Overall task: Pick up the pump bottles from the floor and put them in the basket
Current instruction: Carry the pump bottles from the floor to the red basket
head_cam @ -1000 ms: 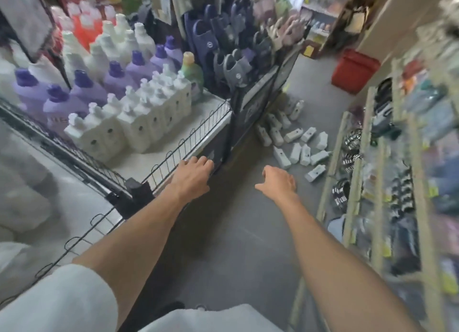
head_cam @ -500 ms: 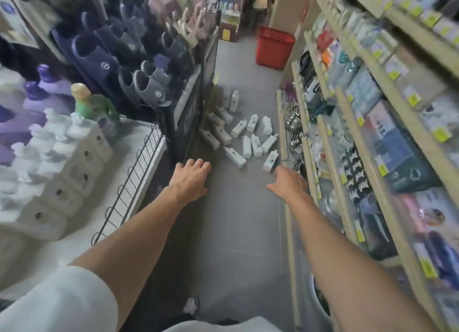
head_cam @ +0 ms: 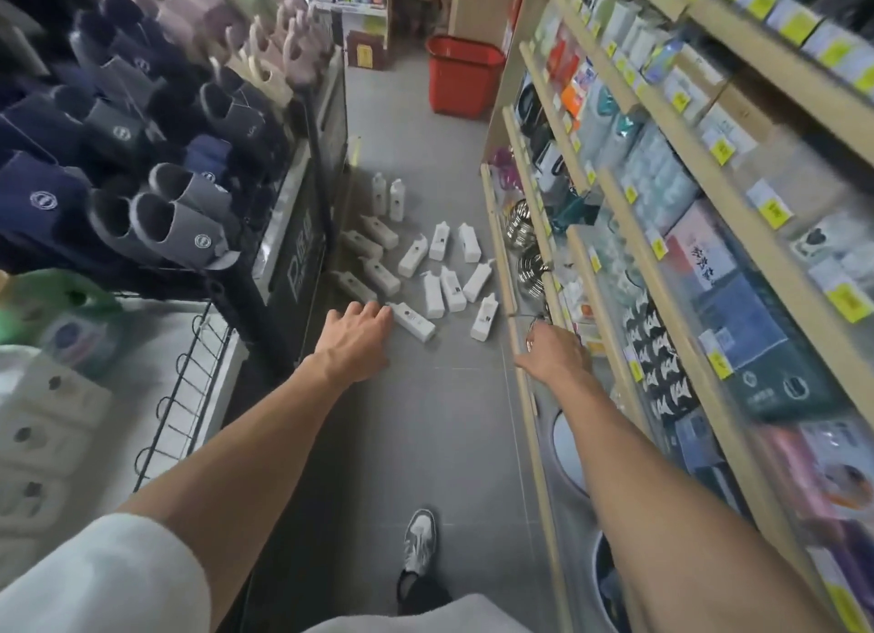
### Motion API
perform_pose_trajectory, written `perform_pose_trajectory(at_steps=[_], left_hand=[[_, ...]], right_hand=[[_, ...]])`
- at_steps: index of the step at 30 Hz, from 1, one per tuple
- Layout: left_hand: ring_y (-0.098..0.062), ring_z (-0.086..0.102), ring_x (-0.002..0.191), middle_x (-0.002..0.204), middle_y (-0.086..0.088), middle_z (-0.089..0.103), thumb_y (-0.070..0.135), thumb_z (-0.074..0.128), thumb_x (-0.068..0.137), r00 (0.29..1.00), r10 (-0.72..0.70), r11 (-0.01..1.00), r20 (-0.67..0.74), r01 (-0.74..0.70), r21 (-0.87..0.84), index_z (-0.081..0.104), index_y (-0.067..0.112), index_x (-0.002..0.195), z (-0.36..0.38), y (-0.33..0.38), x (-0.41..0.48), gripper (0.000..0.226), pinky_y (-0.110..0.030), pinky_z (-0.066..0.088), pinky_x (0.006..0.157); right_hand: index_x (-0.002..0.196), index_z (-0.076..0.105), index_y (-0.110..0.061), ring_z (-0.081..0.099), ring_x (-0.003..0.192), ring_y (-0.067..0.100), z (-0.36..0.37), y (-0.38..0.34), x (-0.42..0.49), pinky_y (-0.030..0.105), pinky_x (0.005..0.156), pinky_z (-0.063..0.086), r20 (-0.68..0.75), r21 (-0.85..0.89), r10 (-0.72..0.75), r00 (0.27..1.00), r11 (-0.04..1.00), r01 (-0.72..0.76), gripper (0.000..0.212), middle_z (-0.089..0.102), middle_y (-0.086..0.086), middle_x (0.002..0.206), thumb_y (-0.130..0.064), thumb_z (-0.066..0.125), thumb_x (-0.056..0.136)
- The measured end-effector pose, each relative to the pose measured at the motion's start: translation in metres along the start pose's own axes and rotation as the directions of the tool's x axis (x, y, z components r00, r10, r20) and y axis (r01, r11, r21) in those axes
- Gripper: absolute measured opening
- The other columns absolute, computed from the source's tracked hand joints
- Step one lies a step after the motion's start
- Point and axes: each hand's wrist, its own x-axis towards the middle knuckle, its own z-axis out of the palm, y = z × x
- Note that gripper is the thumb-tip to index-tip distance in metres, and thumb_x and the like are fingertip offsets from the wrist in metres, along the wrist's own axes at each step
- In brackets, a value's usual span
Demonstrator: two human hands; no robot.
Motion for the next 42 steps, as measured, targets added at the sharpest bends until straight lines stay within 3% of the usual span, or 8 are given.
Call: perform_pose_trajectory(at_steps=[6,16,27,37,42], left_hand=[[-0.027,0.046,0.121,0.131,-0.002,0.05,0.038,0.069,0.084,0.999,-0.047,0.999,0.023,0.047,0.006,0.045,0.021,0.135,-0.016,0.002,0.087,0.058,-0.043,0.04,0.094],[-0.027,0.047,0.121,0.132,-0.003,0.05,0.04,0.069,0.084,0.993,-0.068,0.998,0.092,0.068,0.008,0.046,0.019,0.132,-0.011,-0.009,0.218,0.057,-0.044,0.041,0.094],[-0.029,0.045,0.128,0.138,-0.005,0.049,0.04,0.064,0.086,0.99,-0.061,0.997,0.125,0.066,-0.033,0.044,0.021,0.139,-0.034,-0.064,0.4,0.059,-0.049,0.039,0.101],[-0.026,0.047,0.123,0.136,-0.003,0.049,0.042,0.068,0.086,0.987,-0.032,0.999,0.159,0.031,0.008,0.044,0.022,0.138,-0.059,-0.079,0.529,0.061,-0.046,0.04,0.1],[-0.025,0.047,0.124,0.137,-0.003,0.048,0.041,0.065,0.089,0.983,-0.043,0.999,0.177,0.04,0.02,0.042,0.022,0.142,-0.051,-0.062,0.576,0.06,-0.045,0.04,0.102]], right_hand=[[0.116,0.06,-0.014,0.062,0.109,0.032,-0.028,0.005,0.092,0.038,0.087,0.05,0.013,0.038,-0.013,1.0,0.999,0.012,0.041,0.066,0.01,0.118,-0.039,0.074,0.086],[0.115,0.058,-0.016,0.062,0.103,0.03,-0.052,-0.003,0.225,0.035,0.076,0.04,0.063,0.041,-0.017,0.998,0.999,0.015,0.038,0.065,0.006,0.113,-0.04,0.072,0.088],[0.105,0.058,-0.016,0.063,0.088,0.025,-0.077,-0.05,0.388,0.037,0.076,0.053,0.083,-0.023,0.028,0.996,0.999,-0.026,0.033,0.064,0.003,0.096,-0.037,0.076,0.087],[0.112,0.058,-0.015,0.062,0.096,0.027,-0.102,-0.064,0.507,0.034,0.071,0.042,0.133,0.021,0.077,0.988,0.997,-0.08,0.036,0.066,0.005,0.11,-0.04,0.073,0.091],[0.119,0.056,-0.02,0.06,0.099,0.024,-0.103,-0.05,0.56,0.034,0.074,0.044,0.143,0.04,0.003,0.99,0.999,-0.008,0.035,0.065,0.001,0.117,-0.038,0.07,0.092]])
